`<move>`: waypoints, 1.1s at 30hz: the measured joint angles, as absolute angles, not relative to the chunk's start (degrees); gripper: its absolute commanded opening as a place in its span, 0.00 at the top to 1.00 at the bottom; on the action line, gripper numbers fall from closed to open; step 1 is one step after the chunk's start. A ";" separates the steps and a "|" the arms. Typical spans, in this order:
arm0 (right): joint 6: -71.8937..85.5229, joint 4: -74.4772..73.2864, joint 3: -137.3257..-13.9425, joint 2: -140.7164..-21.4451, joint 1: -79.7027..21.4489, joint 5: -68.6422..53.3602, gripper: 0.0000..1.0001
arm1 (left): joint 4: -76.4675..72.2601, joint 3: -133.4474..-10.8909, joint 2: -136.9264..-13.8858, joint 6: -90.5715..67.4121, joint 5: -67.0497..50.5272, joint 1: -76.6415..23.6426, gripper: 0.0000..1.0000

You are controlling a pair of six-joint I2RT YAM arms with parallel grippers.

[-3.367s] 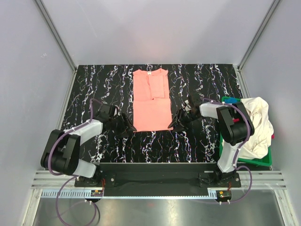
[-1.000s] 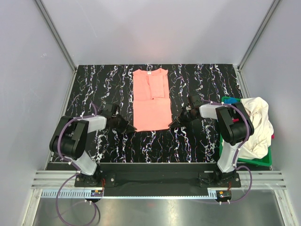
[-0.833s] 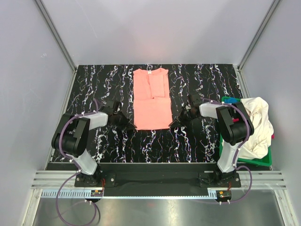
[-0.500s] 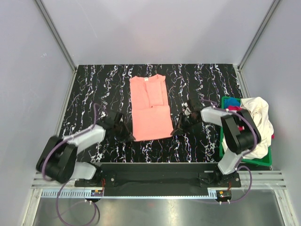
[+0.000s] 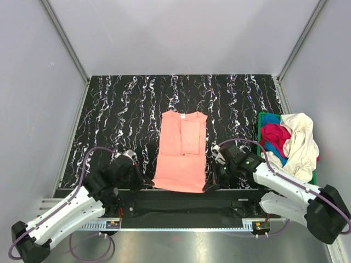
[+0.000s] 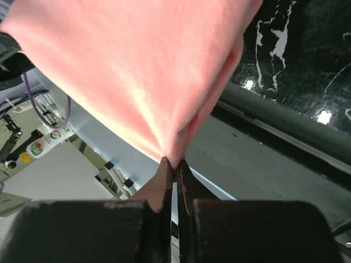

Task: Fold and stack the t-shirts
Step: Fold the tshirt

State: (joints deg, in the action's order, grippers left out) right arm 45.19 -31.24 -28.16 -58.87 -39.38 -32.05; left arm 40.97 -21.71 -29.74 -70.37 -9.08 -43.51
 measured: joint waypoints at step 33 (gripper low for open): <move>27.79 -56.75 -103.07 -115.42 -14.35 -35.62 1.00 | 35.79 -91.92 -105.60 -46.81 -24.43 -15.25 1.00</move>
